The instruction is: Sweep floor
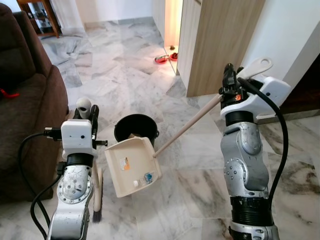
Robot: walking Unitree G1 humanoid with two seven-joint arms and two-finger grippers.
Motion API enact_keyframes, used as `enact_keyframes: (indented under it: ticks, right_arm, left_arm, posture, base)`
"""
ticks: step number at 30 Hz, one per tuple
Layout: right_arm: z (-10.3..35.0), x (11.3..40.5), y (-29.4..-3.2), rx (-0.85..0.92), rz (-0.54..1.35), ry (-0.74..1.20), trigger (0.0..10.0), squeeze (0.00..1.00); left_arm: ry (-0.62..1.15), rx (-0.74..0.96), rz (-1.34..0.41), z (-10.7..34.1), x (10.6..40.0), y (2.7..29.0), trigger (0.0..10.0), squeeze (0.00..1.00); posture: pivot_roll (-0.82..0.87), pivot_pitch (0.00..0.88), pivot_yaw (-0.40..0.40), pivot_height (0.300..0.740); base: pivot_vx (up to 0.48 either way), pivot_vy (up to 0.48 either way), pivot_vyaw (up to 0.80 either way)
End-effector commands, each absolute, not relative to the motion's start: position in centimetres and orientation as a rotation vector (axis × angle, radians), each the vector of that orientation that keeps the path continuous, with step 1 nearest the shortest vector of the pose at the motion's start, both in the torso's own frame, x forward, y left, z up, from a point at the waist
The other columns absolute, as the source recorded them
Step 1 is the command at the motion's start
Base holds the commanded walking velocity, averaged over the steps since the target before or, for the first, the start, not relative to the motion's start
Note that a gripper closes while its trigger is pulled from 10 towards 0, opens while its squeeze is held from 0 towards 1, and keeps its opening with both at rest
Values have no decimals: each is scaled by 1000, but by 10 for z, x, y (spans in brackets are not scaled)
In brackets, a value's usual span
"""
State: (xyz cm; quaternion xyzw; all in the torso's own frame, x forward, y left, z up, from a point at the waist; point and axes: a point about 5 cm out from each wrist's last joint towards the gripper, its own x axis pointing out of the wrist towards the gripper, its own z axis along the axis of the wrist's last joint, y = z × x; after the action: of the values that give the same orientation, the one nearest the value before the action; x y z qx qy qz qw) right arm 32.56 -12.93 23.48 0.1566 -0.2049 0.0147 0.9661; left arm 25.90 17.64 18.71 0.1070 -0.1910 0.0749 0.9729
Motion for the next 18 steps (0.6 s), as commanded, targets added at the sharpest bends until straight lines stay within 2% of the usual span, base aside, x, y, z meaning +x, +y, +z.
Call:
enact_keyframes:
  ticks: [1,13,17,18]
  right_arm:
    - [253,324,-125,348,60,-496,10000,0]
    - [254,323,-123,348,62,-507,10000,0]
    - [255,323,-122,345,70,-514,10000,0]
    - [255,323,-122,350,73,-514,10000,0]
  left_arm:
    - [-426,245,143,193,257,174,10000,0]
    - [-431,253,136,195,258,174,10000,0]
    - [-434,251,134,195,259,173,10000,0]
    - [-434,251,133,195,259,173,10000,0]
  posture:
    - [31,101,40,740]
    - [34,92,46,740]
    - [32,88,48,740]
    - [32,88,48,740]
  base:
    - [371,0,0]
    - [374,0,0]
    - [375,0,800]
    - [371,0,0]
